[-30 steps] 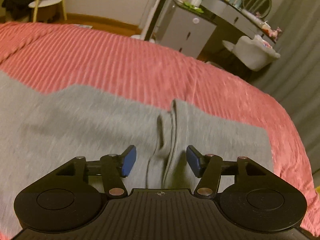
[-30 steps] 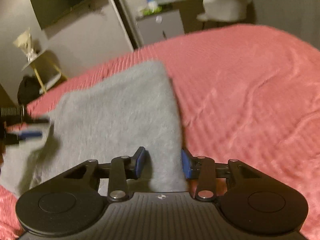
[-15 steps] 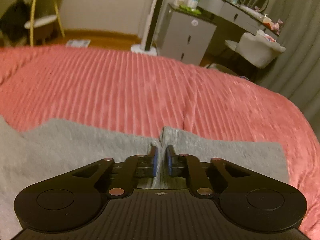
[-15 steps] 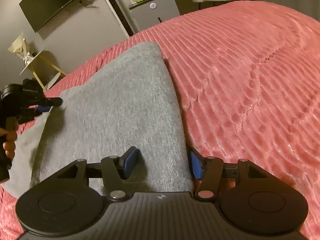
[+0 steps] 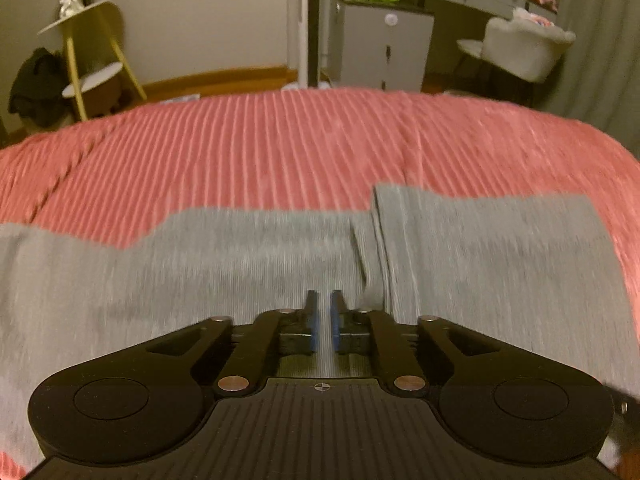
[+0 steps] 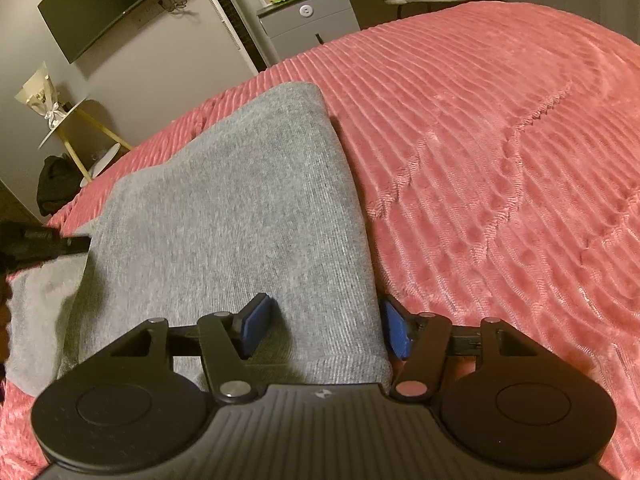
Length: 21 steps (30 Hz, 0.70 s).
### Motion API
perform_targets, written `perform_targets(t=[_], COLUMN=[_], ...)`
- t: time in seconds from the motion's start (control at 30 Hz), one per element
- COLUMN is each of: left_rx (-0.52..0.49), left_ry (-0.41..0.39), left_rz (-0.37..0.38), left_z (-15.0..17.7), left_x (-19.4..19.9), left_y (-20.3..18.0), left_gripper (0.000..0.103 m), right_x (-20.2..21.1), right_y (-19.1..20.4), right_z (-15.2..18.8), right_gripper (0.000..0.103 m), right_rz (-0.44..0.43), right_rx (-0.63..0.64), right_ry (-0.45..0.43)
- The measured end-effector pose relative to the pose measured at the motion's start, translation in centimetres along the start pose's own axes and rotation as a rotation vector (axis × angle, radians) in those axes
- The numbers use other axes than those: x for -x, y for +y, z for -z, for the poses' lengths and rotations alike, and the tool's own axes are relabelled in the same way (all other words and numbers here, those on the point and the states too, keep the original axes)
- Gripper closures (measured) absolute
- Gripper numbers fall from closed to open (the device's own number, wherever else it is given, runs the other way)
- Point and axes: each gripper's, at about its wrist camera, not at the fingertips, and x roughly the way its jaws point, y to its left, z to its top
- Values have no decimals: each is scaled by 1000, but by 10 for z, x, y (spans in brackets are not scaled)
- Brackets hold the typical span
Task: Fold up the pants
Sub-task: 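Open both grippers and release the folded sweatpants on the bed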
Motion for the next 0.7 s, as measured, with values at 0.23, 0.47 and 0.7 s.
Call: perform_targets(t=[0.23,0.47,0.7], left_rx=[2,15,-29], left_ry=[21,50,23], left_rz=[52,63,39], left_z=[27,33,37], left_x=[22,25,33], left_y=[-5,-7,-12], left_gripper=[76,72,69], right_x=[-1,0,0], right_y=[-1,-2,-1], right_z=[0,0,1], right_gripper=[40,39,35], right_rz=[0,-5,-7], right_rx=[2,2,13], right_ry=[2,4,8])
